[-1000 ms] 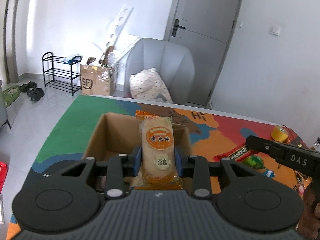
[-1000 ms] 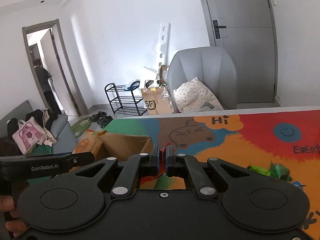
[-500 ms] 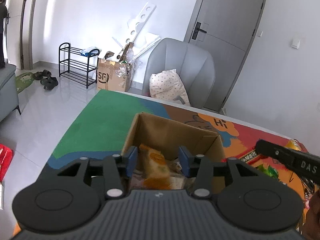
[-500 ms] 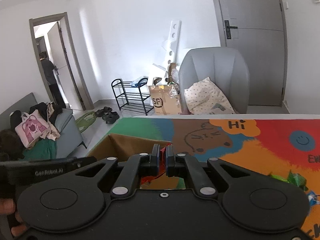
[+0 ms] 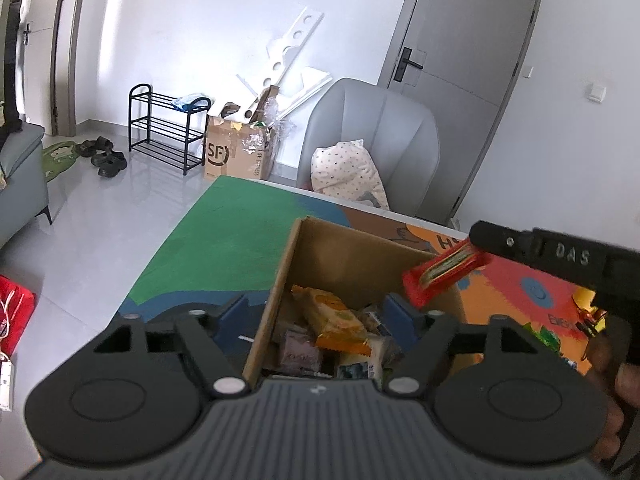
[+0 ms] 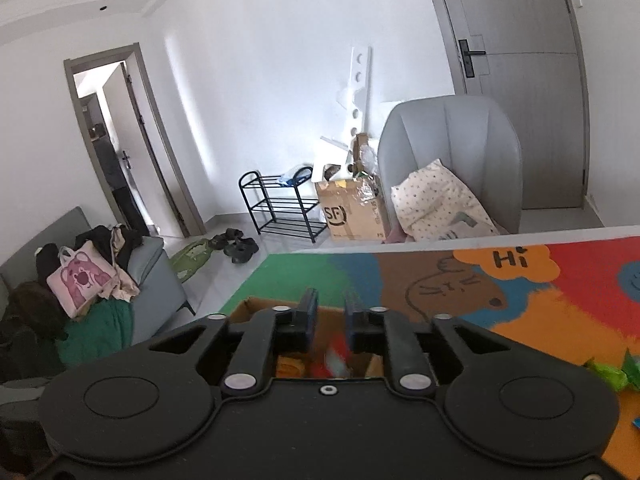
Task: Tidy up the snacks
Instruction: 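Carry both packets over the cardboard box and open both tools to drop them, then withdraw both tools from the box toward the remaining snacks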
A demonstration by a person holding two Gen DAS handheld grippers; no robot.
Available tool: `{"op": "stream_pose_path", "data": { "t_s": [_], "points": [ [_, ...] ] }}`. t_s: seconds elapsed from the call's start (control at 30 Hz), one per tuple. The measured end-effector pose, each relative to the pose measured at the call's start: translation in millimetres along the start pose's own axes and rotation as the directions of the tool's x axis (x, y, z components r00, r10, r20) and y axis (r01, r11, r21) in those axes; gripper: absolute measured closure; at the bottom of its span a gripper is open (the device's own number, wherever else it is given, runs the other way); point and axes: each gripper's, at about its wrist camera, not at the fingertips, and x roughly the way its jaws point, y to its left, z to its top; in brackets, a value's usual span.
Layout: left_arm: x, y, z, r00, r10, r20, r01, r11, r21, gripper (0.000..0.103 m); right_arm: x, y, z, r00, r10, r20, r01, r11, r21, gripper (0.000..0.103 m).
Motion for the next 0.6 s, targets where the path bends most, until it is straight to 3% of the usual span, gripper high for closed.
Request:
{"op": "stream_pose_path", "data": {
  "t_s": [0.13, 0.23, 0.6],
  "points": [
    [1.1, -5.6, -1.7, 1.0, -0.001, -0.007, 0.002, 1.0, 0.019, 0.02, -10.7, -8.7, -6.7, 1.0, -0.007, -0.021, 0.007, 1.0, -0.001, 0.072],
    [3.2, -9.5, -2.5, 1.0, -0.008, -0.019, 0.009, 1.0, 0.017, 0.017, -19.9, -18.2, -10.9, 0.999, -0.027, -0.029, 0.027, 1.0, 0.003, 0.061],
    [7.0, -47.7, -7.3, 0.999, -0.043, -0.031, 0.044, 0.997, 0.056, 0.01, -51.2, -50.1, -20.0, 0.998, -0.061, -0.03, 0.061, 0.998, 0.023, 0.046]
  ]
}}
